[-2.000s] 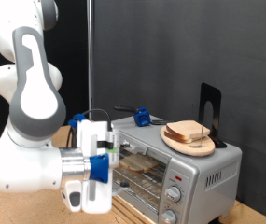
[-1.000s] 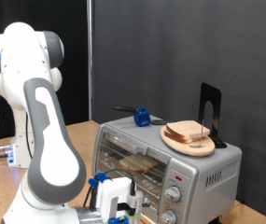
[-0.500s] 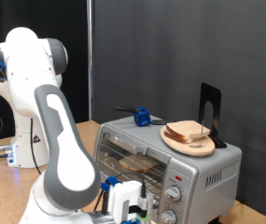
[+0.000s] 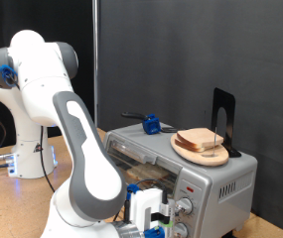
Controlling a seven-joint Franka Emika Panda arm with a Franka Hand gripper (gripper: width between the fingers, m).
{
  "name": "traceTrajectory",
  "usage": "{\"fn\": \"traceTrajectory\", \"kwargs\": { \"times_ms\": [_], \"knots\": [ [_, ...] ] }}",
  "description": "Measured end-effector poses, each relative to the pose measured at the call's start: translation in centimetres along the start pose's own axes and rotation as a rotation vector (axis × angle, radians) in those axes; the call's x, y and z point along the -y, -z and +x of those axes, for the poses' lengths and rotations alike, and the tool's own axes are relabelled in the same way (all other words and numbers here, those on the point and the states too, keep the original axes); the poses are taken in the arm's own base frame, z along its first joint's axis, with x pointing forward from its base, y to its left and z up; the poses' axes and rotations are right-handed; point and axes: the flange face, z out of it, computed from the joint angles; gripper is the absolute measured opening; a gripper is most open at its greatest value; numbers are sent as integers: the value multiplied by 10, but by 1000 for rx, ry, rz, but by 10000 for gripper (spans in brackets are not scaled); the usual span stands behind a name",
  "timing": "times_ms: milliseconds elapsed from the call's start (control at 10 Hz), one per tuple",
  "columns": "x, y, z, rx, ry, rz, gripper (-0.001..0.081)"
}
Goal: Make a piece of toast with the oven
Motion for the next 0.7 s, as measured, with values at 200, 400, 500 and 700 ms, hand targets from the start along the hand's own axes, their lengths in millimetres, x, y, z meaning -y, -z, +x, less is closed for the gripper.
{"fn": "traceTrajectory", "kwargs": {
  "times_ms": [200,400,500,700],
  "knots": [
    [-1,-5,0,-2,0,-2,808],
    [0,-8,0,-4,0,0,808],
    [1,-8,0,-5,0,2,682],
    [0,-7,-1,-5,-4,4,536]
  ]
}}
